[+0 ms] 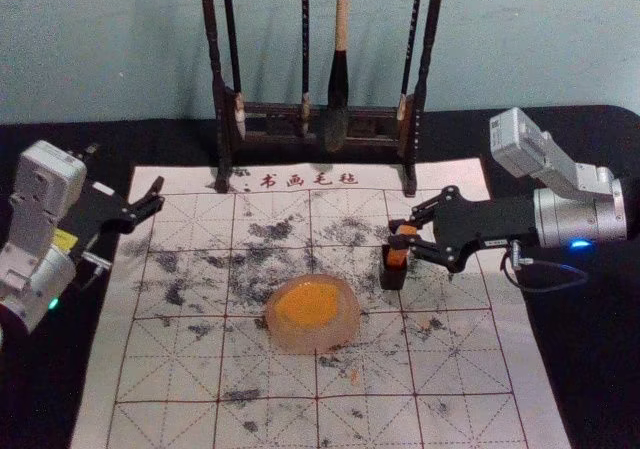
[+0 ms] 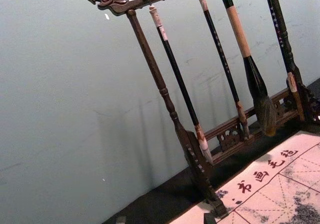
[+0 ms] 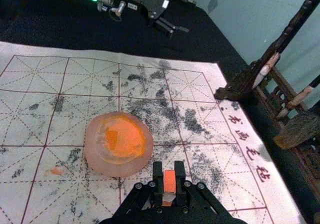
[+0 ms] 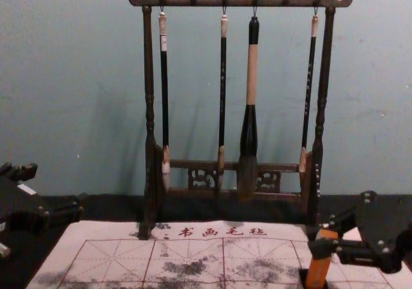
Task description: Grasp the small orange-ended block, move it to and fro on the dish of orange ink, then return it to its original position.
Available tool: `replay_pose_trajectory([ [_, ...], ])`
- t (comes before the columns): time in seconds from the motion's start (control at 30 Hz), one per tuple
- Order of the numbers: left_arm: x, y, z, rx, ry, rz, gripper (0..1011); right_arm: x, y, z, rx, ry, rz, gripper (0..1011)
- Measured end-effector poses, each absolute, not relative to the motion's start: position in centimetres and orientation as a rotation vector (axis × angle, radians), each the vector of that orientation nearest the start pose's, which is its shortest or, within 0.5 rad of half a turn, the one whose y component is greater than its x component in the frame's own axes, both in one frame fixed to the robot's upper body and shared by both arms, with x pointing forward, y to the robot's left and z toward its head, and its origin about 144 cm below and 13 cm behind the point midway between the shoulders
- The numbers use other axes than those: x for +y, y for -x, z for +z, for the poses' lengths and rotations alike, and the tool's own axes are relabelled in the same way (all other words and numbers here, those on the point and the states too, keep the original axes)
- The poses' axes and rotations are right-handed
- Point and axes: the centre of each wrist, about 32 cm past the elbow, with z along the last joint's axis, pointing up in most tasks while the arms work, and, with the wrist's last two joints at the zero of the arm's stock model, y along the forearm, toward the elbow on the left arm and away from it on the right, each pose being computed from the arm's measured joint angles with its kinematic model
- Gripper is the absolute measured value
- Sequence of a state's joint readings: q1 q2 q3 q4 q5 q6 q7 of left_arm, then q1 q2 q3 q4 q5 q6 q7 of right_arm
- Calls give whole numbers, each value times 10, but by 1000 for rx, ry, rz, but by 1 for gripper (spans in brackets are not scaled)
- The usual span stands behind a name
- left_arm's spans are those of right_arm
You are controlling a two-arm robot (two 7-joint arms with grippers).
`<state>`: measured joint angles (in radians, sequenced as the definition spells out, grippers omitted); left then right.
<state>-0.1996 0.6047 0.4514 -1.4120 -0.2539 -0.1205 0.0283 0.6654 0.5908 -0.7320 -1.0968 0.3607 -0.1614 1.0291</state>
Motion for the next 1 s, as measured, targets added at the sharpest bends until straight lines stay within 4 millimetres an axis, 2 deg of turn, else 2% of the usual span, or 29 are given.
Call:
replay_pose_trajectory([
  [0.67,310,-489,1140,-285,-304,1248,1001,-309,-597,1183,-170,466,-232,134],
  [1.0,310,-489,1140,-285,-305,1248,1002,-309,-597,1183,-172,466,-236,134],
])
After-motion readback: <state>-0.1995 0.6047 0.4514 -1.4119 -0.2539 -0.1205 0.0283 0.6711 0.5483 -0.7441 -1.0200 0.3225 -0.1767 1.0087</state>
